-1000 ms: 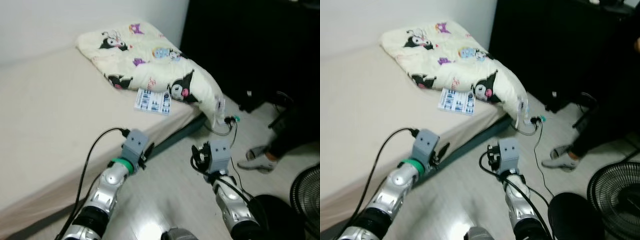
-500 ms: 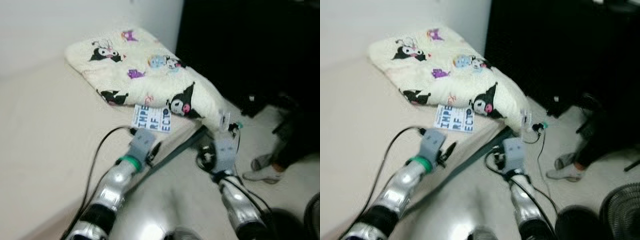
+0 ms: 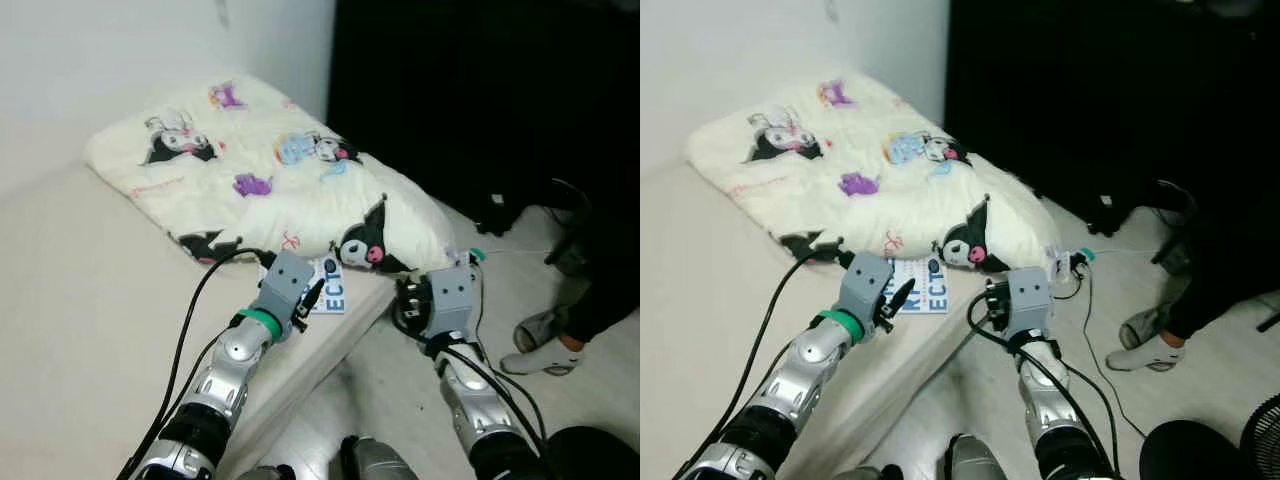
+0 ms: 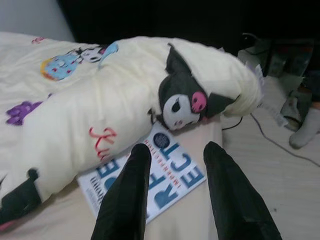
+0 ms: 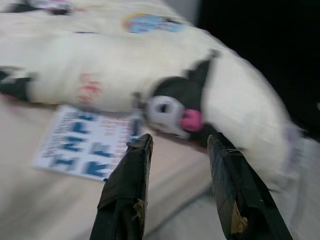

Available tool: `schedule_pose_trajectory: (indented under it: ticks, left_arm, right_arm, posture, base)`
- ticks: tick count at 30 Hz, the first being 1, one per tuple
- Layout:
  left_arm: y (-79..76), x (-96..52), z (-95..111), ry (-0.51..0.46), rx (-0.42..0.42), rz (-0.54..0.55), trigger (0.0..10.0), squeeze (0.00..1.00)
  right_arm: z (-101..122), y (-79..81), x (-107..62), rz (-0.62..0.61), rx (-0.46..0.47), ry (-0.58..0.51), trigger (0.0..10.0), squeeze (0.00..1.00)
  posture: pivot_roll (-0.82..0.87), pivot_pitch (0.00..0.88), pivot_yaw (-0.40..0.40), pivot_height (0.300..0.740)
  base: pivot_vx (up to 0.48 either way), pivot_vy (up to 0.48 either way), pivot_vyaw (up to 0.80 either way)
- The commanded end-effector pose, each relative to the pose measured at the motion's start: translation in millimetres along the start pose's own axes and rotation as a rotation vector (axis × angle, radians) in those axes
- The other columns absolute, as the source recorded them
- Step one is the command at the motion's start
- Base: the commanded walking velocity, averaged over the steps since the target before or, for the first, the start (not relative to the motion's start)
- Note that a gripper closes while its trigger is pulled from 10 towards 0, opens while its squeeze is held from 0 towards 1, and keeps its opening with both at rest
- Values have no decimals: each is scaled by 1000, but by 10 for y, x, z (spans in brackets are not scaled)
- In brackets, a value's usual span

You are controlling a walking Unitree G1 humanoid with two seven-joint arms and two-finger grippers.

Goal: Clean up the room

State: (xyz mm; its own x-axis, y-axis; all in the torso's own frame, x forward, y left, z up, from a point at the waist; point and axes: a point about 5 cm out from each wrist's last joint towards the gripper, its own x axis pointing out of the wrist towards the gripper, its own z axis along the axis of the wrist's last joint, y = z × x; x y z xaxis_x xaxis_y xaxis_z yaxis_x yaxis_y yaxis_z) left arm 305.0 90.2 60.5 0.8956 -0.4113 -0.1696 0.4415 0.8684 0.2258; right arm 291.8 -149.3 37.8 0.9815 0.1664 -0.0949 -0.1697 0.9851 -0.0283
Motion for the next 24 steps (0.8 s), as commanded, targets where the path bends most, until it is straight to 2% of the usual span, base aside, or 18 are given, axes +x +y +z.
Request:
schedule_pose_trajectory:
  ticks: [1,10,13,14,15,16,18,20,21,22,23,24]
  left_arm:
    - [-9,-29,-74,31,5,-5,10000,0]
    - [-9,-27,-69,25,30,-15,10000,0]
    - [-16,-47,-59,-4,139,-31,10000,0]
    - [-16,-47,-59,-4,139,-31,10000,0]
    - [-19,-63,-61,-20,222,-41,10000,0]
    - [-19,-63,-61,-20,222,-41,10000,0]
    - [-34,-110,-90,-53,432,-74,10000,0]
    - [-34,-110,-90,-53,432,-74,10000,0]
    - [-37,-130,-110,-63,504,-83,10000,0]
    - [-37,-130,-110,-63,504,-83,10000,0]
    - [-41,-145,-129,-70,571,-86,10000,0]
    - [-44,-153,-144,-71,603,-83,10000,0]
  right_arm:
    - [-53,-4,-38,-1,4,17,10000,0]
    - [-59,12,-35,4,-1,21,10000,0]
    - [-52,28,-25,7,-3,18,10000,0]
    - [-52,28,-25,7,-3,18,10000,0]
    - [-43,33,-19,4,-1,13,10000,0]
    - [-43,33,-19,4,-1,13,10000,0]
    - [-25,41,-5,-3,2,5,10000,0]
    - [-25,41,-5,-3,2,5,10000,0]
    - [-19,46,0,-4,4,2,10000,0]
    - [-19,46,0,-4,4,2,10000,0]
    - [-15,49,4,-4,5,1,10000,0]
    - [-12,50,5,-4,7,-1,10000,0]
  posture:
    - [-47,9,24,740]
    - [-45,5,27,740]
    - [-39,6,28,740]
    - [-39,6,28,740]
    - [-37,7,28,740]
    - [-37,7,28,740]
    - [-30,9,26,740]
    - [-30,9,26,740]
    - [-28,11,25,740]
    - [-28,11,25,740]
    - [-28,14,25,735]
    - [-29,15,25,730]
  base:
    - [0,0,0]
    - [0,0,0]
    - [0,0,0]
    - [0,0,0]
    - [0,0,0]
    - [0,0,0]
    - [0,0,0]
    - [0,0,0]
    - [0,0,0]
    - [0,0,0]
    - [0,0,0]
    - [0,0,0]
